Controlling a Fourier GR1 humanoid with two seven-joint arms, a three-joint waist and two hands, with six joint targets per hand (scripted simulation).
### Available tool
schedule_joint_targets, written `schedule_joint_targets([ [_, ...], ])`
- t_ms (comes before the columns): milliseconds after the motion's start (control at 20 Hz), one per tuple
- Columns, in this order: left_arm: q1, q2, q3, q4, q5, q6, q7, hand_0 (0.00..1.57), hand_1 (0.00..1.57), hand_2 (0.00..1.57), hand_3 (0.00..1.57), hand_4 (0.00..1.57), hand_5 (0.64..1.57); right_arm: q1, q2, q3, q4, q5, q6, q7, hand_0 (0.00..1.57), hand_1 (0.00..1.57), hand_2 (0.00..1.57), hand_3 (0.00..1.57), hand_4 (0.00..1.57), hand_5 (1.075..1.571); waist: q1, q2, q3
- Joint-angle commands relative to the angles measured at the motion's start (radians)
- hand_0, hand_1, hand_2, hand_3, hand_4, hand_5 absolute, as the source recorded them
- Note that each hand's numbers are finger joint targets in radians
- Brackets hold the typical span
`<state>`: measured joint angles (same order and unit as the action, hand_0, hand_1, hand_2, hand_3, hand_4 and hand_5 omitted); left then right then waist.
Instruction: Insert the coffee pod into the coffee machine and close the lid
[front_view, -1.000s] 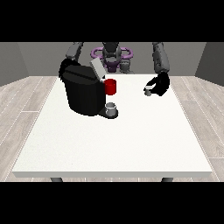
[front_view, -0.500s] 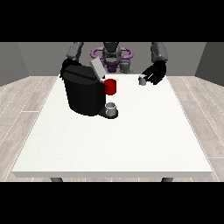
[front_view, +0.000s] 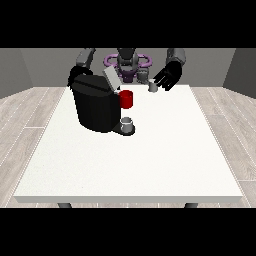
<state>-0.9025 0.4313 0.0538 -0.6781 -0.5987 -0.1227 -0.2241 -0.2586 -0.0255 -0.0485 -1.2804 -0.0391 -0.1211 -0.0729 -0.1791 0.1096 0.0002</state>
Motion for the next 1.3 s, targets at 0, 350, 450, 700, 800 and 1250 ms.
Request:
schedule_joint_targets([
  [0, -0.093, 0.080, 0.046, 0.017, 0.005, -0.028, 0.007, 1.01, 1.01, 1.20, 1.22, 0.54, 1.571, -0.038, 0.024, 0.041, -0.047, 0.028, -0.040, 0.013, 0.00, 0.00, 0.00, 0.00, 0.49, 1.571, -0.043, 0.047, -0.0004],
  [350, -0.182, 0.075, 0.099, 0.039, 0.028, -0.012, 0.080, 1.24, 1.24, 1.26, 1.20, 0.48, 1.571, -0.028, -0.014, 0.044, -0.080, 0.013, 0.024, -0.009, 0.00, 0.00, 0.00, 0.00, 0.49, 1.571, -0.121, 0.097, -0.0002],
  [450, -0.159, 0.042, 0.075, 0.038, 0.010, 0.003, 0.062, 1.28, 1.28, 1.33, 1.27, 0.48, 1.571, -0.019, 0.011, 0.071, -0.118, 0.024, -0.003, 0.068, 0.00, 0.00, 0.00, 0.00, 0.51, 1.571, -0.123, 0.058, -0.0005],
  [700, -0.195, 0.039, 0.069, 0.041, -0.006, -0.001, 0.079, 1.28, 1.28, 1.33, 1.26, 0.52, 1.571, -0.079, -0.017, 0.041, -0.134, 0.031, -0.028, 0.120, 0.00, 0.00, 0.00, 0.00, 0.55, 1.571, -0.115, 0.073, -0.0005],
  [800, -0.249, 0.015, 0.062, 0.023, -0.015, 0.011, 0.128, 1.28, 1.28, 1.31, 1.23, 0.50, 1.571, -0.113, -0.052, -0.001, -0.076, 0.021, -0.003, 0.043, 0.00, 0.00, 0.00, 0.00, 0.55, 1.571, -0.109, 0.125, 0.0001],
  [1250, -0.273, -0.024, 0.054, 0.042, -0.033, 0.013, 0.162, 1.30, 1.30, 1.33, 1.23, 0.50, 1.571, -0.101, -0.016, 0.013, -0.088, 0.042, -0.053, 0.073, 0.00, 0.00, 0.00, 0.00, 0.48, 1.571, -0.113, 0.119, 0.0001],
])
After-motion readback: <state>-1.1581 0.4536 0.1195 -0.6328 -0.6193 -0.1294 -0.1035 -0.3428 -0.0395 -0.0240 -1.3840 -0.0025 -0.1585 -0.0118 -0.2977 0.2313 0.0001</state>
